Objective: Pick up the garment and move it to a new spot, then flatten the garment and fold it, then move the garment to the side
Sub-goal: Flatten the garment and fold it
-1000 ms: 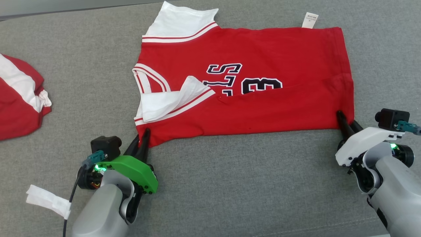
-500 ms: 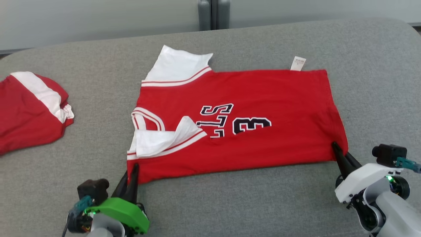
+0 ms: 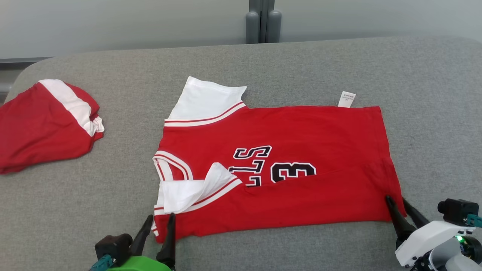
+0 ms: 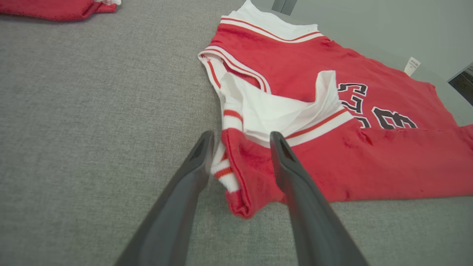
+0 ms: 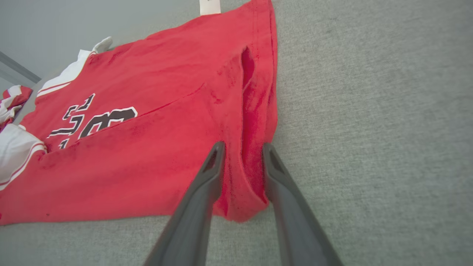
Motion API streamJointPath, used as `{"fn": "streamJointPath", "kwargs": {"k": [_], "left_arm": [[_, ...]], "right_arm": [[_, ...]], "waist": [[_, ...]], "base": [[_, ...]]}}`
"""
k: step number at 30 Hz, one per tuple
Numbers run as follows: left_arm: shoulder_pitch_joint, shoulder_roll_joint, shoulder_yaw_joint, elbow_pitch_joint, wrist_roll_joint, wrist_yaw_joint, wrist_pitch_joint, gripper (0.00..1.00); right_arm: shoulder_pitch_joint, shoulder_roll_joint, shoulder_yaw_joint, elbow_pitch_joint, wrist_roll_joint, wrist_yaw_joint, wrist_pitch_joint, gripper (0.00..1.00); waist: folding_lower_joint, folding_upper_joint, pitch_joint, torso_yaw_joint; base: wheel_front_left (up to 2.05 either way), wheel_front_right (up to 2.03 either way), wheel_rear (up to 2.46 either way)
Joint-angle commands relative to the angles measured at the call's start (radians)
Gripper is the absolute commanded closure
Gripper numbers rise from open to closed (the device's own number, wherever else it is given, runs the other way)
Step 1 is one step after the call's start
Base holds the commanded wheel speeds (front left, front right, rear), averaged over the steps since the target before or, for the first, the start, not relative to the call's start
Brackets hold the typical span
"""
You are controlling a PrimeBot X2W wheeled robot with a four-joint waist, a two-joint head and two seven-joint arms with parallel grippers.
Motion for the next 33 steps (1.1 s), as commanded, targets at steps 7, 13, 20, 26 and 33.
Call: {"fn": "streamJointPath", "kwargs": {"k": [7,13,20,26,33], "left_arm": [[-0.061,-0.017,0.078,-0.020,0.058,0.021,-0.080,0.00],[-0.063,-0.058,0.230,-0.108,0.156,0.019,-0.084,0.00],[-0.051,-0.089,0.328,-0.136,0.284,-0.009,-0.084,0.00],[-0.058,-0.110,0.376,-0.137,0.359,-0.026,-0.084,0.00],[-0.054,-0.129,0.392,-0.120,0.430,-0.052,-0.084,0.00]], "right_arm": [[-0.034,0.044,-0.111,-0.054,-0.158,0.000,-0.063,0.00],[-0.045,0.103,-0.186,-0.152,-0.299,0.000,-0.088,0.00],[-0.023,0.186,-0.231,-0.253,-0.473,0.000,-0.092,0.00],[0.008,0.249,-0.258,-0.295,-0.533,0.000,-0.092,0.00],[0.041,0.289,-0.298,-0.300,-0.573,0.000,-0.092,0.00]], "waist": [[0.0000,0.0000,-0.006,-0.028],[0.0000,0.0000,-0.012,-0.038],[0.0000,0.0000,-0.017,-0.033],[0.0000,0.0000,-0.016,-0.022],[0.0000,0.0000,-0.018,-0.007]], "base": [[0.00,0.00,0.00],[0.00,0.00,0.00],[0.00,0.00,0.00],[0.00,0.00,0.00],[0.00,0.00,0.00]]}}
